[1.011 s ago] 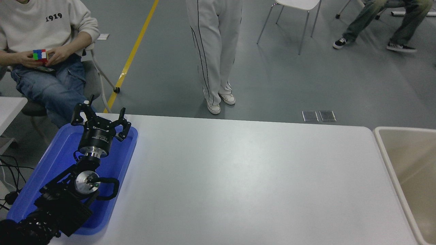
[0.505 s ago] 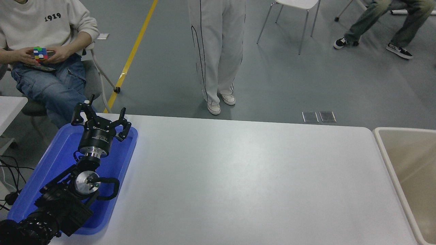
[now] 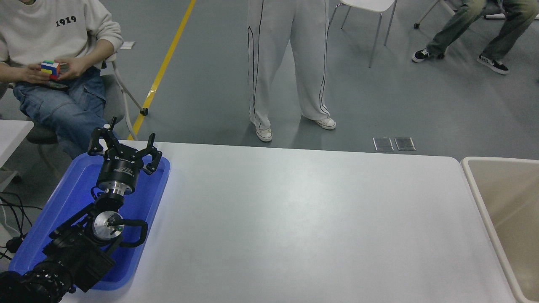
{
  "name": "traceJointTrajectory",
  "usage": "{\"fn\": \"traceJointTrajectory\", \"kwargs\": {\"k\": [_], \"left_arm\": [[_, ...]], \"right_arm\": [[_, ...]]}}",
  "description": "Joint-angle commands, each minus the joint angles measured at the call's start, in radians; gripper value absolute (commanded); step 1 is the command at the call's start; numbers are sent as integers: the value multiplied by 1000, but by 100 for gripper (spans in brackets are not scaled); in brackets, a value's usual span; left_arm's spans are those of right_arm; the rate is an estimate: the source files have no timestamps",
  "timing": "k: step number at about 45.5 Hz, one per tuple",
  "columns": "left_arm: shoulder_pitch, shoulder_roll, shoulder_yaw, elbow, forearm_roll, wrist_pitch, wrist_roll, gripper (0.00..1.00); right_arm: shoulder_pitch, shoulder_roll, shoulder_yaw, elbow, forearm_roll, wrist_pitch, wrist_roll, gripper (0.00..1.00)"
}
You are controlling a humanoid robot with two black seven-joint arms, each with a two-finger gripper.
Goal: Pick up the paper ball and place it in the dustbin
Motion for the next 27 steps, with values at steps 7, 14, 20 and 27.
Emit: {"fn": "traceJointTrajectory", "kwargs": {"k": [7, 14, 20, 27], "left_arm": [[0, -1, 0, 0, 0, 0, 0, 100], [0, 0, 0, 0, 0, 0, 0, 100], [0, 0, 0, 0, 0, 0, 0, 100], [0, -1, 0, 0, 0, 0, 0, 100]], "right_arm": [[-54, 77, 41, -78, 9, -22, 0, 0], [-49, 82, 40, -80, 7, -35, 2, 24], [-46, 83, 40, -77, 9, -116, 2, 66], [-38, 79, 40, -75, 9, -141, 2, 95]]}}
